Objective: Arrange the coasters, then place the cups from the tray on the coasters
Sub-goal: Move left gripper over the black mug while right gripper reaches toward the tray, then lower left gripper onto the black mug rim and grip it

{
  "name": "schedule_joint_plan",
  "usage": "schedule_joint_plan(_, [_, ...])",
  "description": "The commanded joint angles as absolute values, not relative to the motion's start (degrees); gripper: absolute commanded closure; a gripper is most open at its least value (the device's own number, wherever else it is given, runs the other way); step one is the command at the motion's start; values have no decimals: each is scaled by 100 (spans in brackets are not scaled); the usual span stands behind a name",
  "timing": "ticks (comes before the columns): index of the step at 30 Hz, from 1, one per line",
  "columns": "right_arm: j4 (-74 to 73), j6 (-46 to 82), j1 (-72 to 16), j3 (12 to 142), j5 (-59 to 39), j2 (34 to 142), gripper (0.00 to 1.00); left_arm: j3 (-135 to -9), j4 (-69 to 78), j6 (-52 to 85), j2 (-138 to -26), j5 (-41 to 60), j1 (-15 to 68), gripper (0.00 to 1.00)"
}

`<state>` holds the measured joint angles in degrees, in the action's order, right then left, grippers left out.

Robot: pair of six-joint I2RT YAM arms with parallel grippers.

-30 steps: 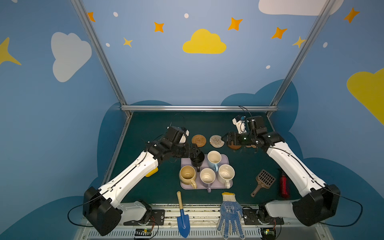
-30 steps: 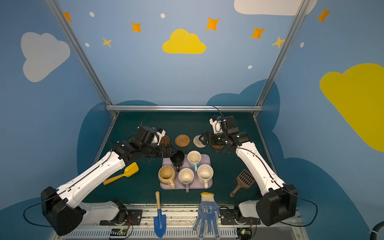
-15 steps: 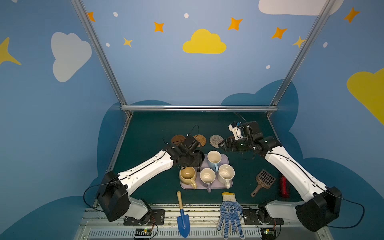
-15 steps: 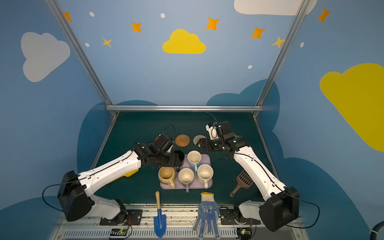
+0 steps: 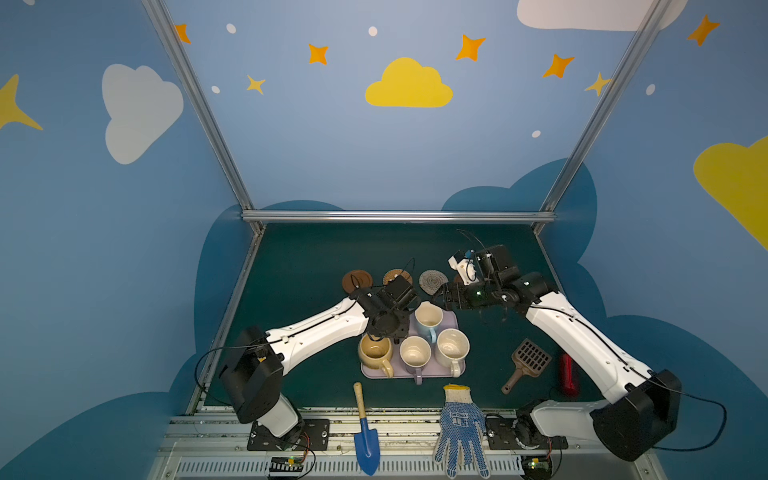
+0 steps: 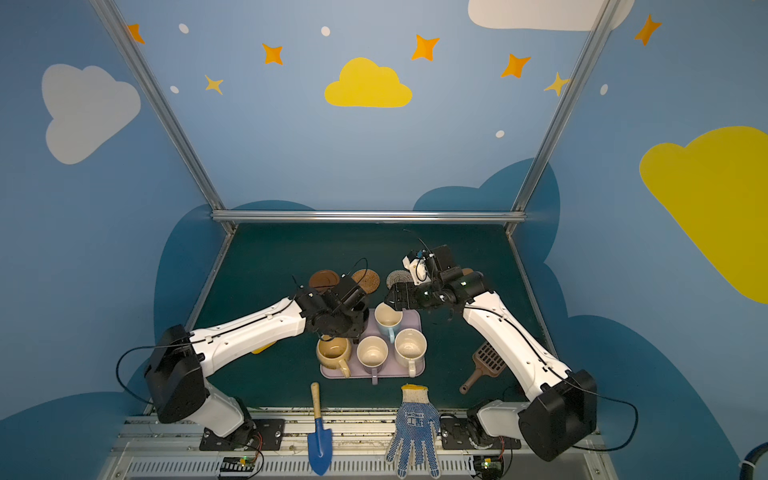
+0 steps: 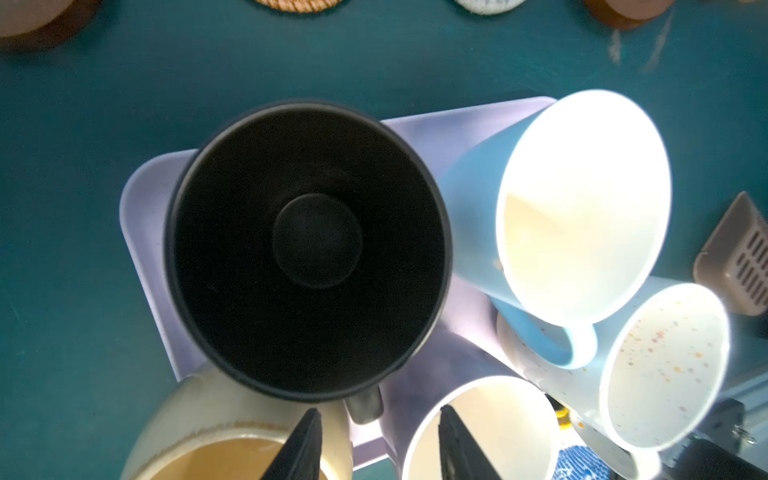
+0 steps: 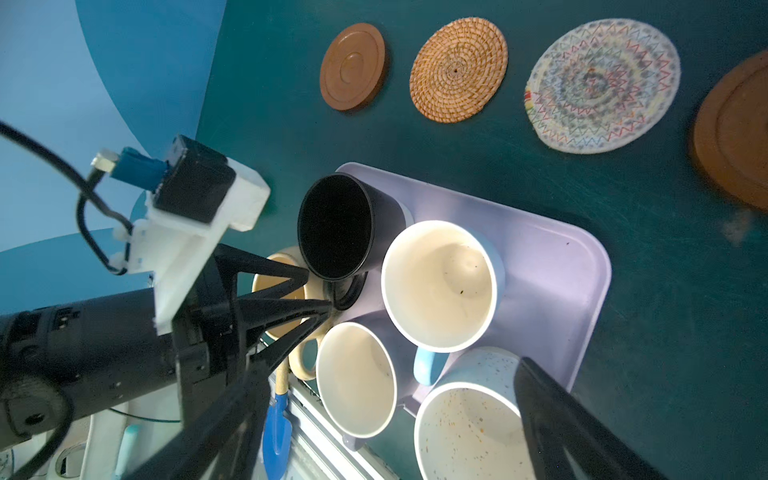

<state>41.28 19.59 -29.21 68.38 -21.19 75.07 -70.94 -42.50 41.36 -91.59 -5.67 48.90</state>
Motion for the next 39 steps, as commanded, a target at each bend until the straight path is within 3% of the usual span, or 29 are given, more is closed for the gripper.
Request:
schedule_joint_plan(1, [4218, 2039, -2937, 6899, -2013, 7392, 8, -7232, -4400, 4063, -9330, -706, 4911, 54])
schedule_joint_plan(3, [4236, 2015, -2937, 6923, -2052, 7447, 8, -7251, -4429, 4055, -9398, -805, 4937, 58])
schedule_joint_plan(11, [4187, 2049, -2932, 6898, -2294, 7475, 8, -7144, -4266, 4080, -9539, -979, 4983, 60])
schedule_joint_plan(19, [4272, 1854, -2833, 6814, -3293, 7628, 9, -7372, -4359, 3904, -9841, -1168, 4992, 66])
schedule_joint_plan(29, [4142, 1867, -2837, 6717, -3187, 7585, 9, -7445, -4400, 3930, -10115, -1318, 4983, 70])
schedule_joint_plan(39, [4138, 1784, -2846, 6602, -2550, 7353, 9, -7497, -4342, 3843, -10187, -1311, 4974, 90])
